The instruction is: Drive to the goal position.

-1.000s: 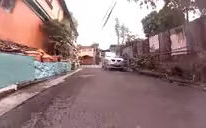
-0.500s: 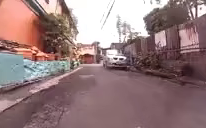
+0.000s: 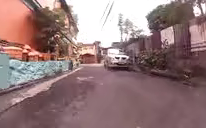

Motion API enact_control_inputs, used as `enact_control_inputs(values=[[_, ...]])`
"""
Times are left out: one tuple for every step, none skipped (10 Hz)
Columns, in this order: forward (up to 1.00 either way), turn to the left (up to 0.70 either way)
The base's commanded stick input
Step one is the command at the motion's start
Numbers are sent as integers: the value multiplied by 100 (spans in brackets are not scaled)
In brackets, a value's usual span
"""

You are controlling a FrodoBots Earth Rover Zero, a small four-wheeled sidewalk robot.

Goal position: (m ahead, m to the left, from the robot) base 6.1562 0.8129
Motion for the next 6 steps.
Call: enact_control_inputs(values=[[100,0],[100,0],[100,0],[100,0],[100,0],[100,0]])
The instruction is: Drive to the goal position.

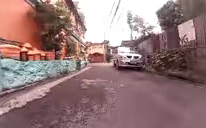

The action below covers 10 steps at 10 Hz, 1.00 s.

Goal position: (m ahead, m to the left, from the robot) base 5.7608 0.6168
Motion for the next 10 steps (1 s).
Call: enact_control_inputs(values=[[100,0],[100,0],[100,0],[100,0],[100,0],[100,-12],[100,-27],[100,-18],[100,0],[100,0]])
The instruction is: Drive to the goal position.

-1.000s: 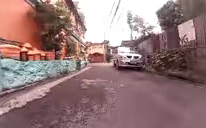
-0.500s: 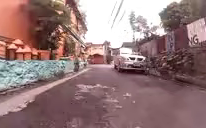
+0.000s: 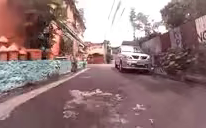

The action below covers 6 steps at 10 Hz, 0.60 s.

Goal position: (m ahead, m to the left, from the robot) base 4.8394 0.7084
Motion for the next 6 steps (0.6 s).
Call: enact_control_inputs(values=[[100,0],[100,0],[100,0],[100,0],[100,0],[100,0]])
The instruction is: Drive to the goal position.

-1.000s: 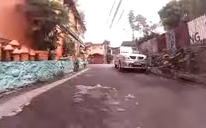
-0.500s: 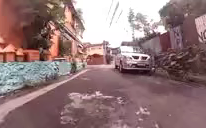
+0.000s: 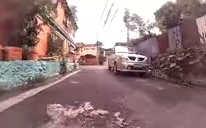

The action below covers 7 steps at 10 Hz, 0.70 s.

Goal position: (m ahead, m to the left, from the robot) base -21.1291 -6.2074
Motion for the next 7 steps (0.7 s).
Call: enact_control_inputs(values=[[100,0],[100,0],[100,0],[100,0],[100,0],[100,0],[100,0]])
